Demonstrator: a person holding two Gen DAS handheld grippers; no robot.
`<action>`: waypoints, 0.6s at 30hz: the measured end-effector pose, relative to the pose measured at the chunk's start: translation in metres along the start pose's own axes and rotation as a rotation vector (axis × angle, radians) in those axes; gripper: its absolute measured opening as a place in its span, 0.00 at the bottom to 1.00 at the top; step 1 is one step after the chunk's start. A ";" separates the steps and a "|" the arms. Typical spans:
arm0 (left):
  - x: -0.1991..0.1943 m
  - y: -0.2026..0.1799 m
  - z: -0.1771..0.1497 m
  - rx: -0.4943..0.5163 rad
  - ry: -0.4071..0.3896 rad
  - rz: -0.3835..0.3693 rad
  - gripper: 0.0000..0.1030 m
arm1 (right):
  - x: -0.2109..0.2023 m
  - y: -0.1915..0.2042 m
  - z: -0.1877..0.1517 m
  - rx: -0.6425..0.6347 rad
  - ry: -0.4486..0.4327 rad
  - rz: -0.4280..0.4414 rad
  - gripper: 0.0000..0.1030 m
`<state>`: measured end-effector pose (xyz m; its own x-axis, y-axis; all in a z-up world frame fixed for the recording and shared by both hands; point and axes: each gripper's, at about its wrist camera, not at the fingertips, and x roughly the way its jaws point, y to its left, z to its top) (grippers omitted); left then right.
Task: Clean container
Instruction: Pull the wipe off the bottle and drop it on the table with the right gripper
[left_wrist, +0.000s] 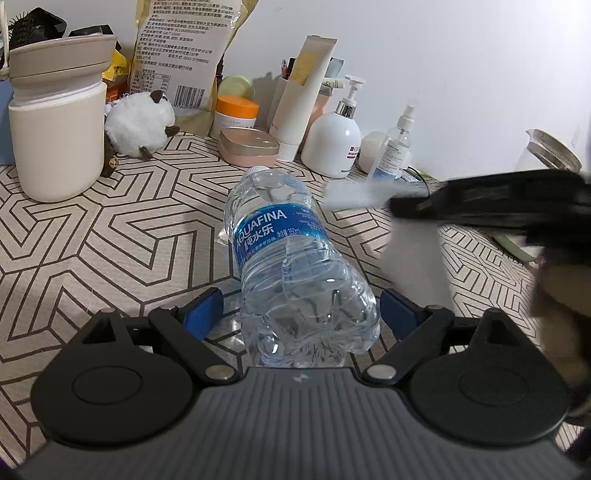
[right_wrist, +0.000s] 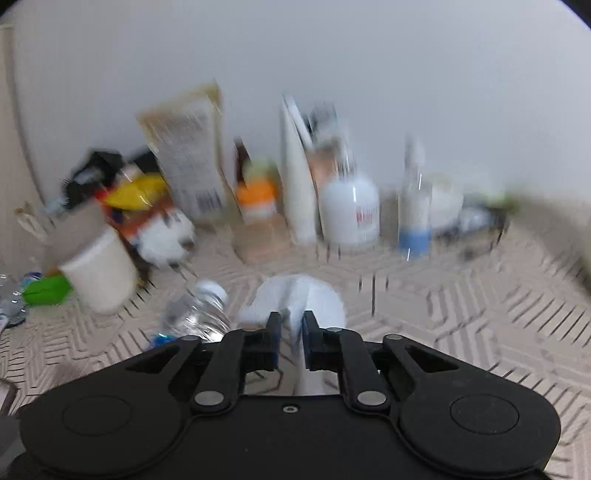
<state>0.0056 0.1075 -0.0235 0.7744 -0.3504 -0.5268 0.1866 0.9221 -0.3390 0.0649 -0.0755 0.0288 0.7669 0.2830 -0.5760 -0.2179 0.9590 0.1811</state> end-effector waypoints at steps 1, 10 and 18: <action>0.000 0.000 0.000 0.000 0.000 0.000 0.91 | 0.006 -0.003 -0.001 0.024 0.013 0.012 0.29; 0.003 -0.009 -0.001 0.036 0.014 0.026 0.92 | -0.008 -0.015 -0.026 0.026 0.029 0.055 0.58; 0.003 -0.009 -0.001 0.036 0.014 0.026 0.92 | 0.014 -0.009 -0.038 -0.127 0.062 -0.078 0.28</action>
<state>0.0051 0.0981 -0.0230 0.7707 -0.3286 -0.5460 0.1885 0.9360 -0.2972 0.0546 -0.0801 -0.0110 0.7464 0.2044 -0.6333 -0.2372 0.9709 0.0338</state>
